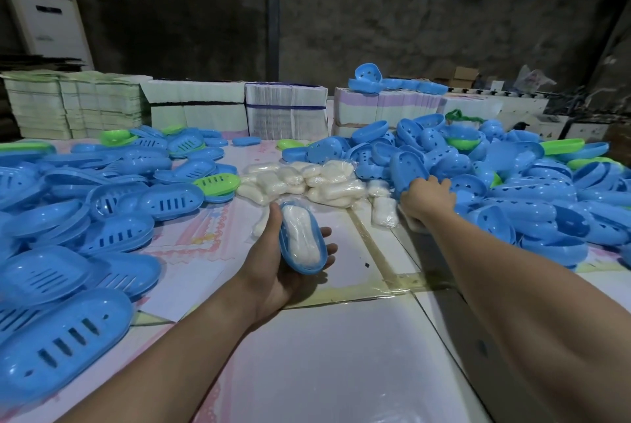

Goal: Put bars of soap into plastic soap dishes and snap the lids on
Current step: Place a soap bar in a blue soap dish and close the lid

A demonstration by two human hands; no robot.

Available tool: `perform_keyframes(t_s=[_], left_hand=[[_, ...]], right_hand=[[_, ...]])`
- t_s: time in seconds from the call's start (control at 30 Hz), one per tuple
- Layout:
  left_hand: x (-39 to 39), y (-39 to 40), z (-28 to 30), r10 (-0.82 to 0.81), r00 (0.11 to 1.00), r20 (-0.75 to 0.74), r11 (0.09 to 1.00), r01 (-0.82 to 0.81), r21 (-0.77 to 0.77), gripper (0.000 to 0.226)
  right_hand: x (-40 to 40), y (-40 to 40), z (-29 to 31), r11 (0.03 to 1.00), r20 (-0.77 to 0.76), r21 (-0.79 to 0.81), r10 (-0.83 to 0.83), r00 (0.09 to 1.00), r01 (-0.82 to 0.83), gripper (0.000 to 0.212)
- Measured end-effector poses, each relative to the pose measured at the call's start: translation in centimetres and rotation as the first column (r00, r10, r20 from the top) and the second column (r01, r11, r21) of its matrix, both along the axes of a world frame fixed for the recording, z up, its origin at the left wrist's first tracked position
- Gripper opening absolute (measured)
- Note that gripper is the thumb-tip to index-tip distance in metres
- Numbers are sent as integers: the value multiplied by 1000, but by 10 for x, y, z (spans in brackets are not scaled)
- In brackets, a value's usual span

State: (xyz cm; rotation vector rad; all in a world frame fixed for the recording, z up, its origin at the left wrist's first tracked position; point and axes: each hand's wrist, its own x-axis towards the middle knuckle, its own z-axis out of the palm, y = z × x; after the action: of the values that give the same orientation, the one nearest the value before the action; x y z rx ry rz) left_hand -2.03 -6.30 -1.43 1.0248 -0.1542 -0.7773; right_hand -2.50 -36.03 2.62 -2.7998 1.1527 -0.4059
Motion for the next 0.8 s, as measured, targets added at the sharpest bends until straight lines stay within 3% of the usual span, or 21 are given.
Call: perform_keyframes(t_s=[0.3,0.43,0.63,0.8], left_hand=[[1,0,0,25,1000,-17,999,-25,-23,91],[0,2,2,-4,1000,-13,1000,4,-5,91],[-1,2,3,-7,1000,-20,1000,7,-1,92],[-1,1,3,8,1000,-18,1000,-8,-18,92]], right_hand=[[4,-5,-1,999,175,31,28,984,-34,15],[3,-5,1,995,296,58,66,953,-87,24],[3,-6,3,998,135,49,44,990,-51,20],[0,-2,4,997,194,50,47,980,-57,27]])
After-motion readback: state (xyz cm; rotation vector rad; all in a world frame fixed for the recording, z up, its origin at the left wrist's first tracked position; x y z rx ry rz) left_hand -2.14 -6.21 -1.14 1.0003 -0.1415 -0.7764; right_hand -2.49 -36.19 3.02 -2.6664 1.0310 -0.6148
